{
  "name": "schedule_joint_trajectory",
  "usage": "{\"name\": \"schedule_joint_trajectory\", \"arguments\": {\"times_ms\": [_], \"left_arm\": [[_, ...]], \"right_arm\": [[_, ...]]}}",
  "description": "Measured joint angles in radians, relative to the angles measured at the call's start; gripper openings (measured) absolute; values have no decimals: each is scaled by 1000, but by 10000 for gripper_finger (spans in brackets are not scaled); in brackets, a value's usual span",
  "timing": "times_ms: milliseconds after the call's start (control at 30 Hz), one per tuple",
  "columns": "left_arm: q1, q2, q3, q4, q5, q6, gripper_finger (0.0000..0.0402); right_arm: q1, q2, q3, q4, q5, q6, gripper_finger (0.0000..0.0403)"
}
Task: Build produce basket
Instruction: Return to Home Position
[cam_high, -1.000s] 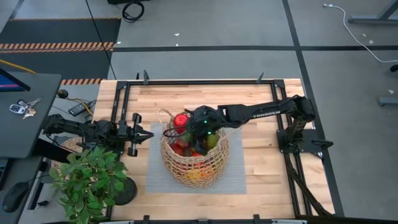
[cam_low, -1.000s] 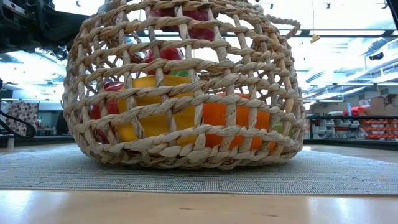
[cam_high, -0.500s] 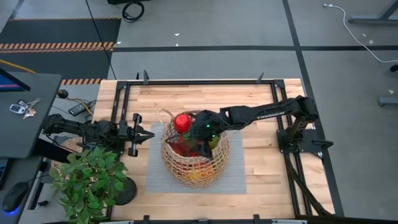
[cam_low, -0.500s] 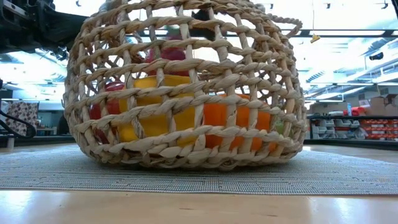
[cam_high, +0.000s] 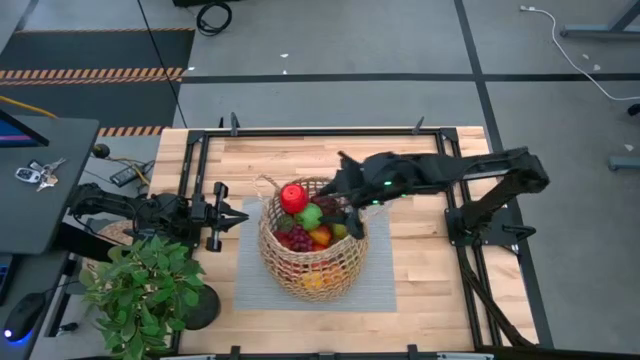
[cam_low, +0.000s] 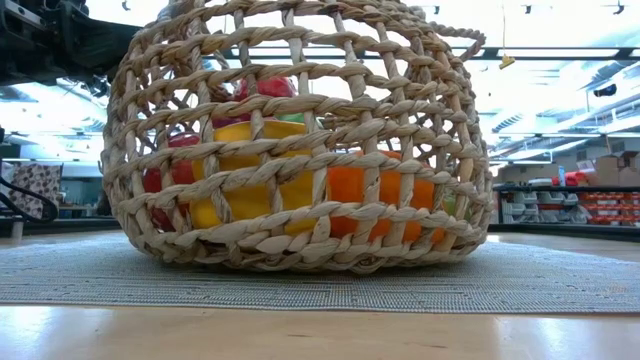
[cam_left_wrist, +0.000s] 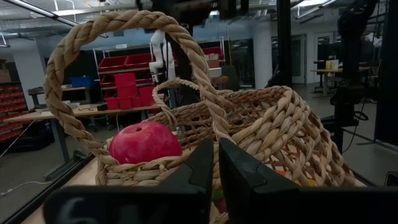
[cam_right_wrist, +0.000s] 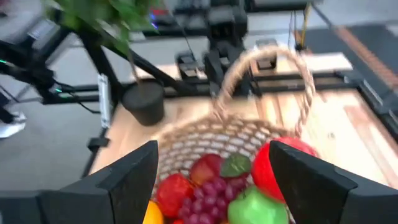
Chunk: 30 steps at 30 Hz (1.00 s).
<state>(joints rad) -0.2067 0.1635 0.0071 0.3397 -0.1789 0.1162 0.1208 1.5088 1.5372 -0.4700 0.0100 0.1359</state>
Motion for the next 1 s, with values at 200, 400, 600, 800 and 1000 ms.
{"name": "schedule_joint_trajectory", "arguments": {"times_ms": [200,400,600,800,1000], "left_arm": [[0,0,0,0,0,0,35],[0,0,0,0,0,0,30],[0,0,0,0,0,0,33],[0,0,0,0,0,0,35],[0,0,0,0,0,0,28]], "right_arm": [[97,-128,-32,-2,121,-32,310],[198,-266,-155,6,293,-28,310],[267,-405,-327,80,333,0,310],[277,-587,-565,255,207,0,310],[279,-783,-835,482,183,8,310]]}}
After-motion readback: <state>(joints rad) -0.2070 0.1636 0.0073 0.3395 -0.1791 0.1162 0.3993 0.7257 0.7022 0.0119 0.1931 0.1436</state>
